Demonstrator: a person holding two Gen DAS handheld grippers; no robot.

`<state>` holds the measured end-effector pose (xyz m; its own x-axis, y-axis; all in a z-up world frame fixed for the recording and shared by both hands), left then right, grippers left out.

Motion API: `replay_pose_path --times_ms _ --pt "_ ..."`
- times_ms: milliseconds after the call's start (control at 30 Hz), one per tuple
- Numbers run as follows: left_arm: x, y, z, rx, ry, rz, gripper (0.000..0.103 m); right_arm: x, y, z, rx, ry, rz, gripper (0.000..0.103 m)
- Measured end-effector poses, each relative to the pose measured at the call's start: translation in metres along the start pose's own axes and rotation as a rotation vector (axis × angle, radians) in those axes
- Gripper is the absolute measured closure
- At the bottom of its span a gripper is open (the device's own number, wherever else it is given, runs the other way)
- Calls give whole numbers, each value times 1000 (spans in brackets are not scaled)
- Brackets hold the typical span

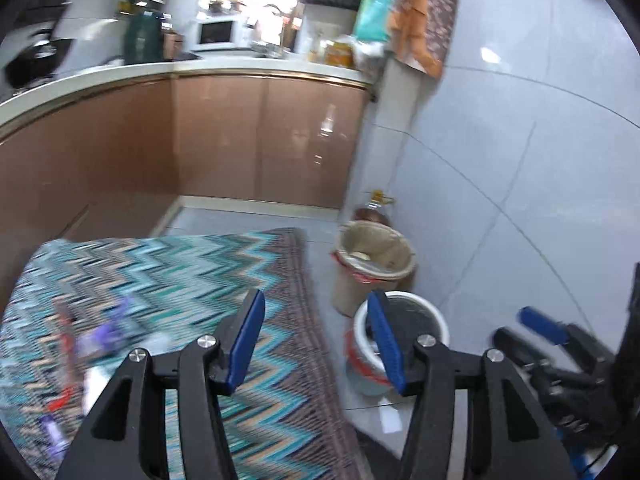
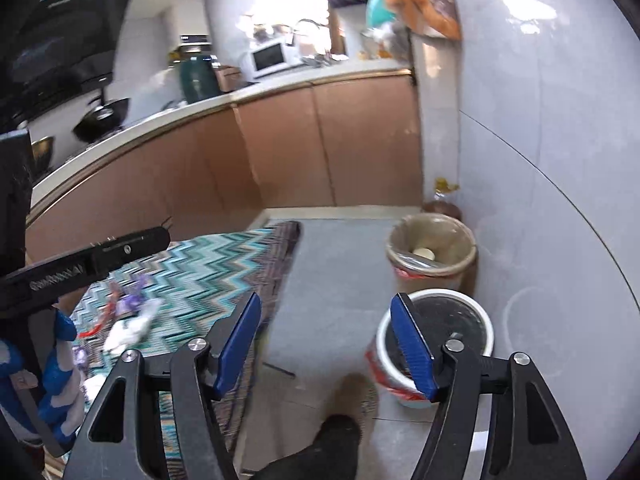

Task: Collect trash
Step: 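Move both open grippers back over the trash on the rug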

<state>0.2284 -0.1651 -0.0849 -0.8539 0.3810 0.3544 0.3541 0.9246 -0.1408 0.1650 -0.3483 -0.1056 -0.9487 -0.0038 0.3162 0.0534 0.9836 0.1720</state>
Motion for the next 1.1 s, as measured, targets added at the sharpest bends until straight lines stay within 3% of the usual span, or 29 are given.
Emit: replay_pose_path --times_ms 233,333,600,800,1100 --pt "61 80 13 -2 -49 -159 50 30 71 2 108 -35 -63 28" --pt "85 109 18 10 -68 -204 44 38 97 4 146 -45 -86 23" --pt "139 172 42 51 -108 -311 43 56 155 13 235 -54 -146 20" --pt "173 211 52 81 -145 -385 43 67 186 14 289 -71 -172 17" --pt "207 241 66 98 -182 -445 42 75 226 17 351 -89 -227 14"
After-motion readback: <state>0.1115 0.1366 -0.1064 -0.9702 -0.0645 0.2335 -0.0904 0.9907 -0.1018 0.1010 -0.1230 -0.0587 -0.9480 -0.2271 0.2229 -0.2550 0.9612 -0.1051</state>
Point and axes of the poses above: each gripper's, at about its wrist camera, not at the fingertips, and x roughly against the way its jaws point, y to its left, z to its underside, the point moved 6 cm from there along -x, roughly the way its jaws point, and after that the axes turned 15 degrees about -y, right-handed, at the moved point
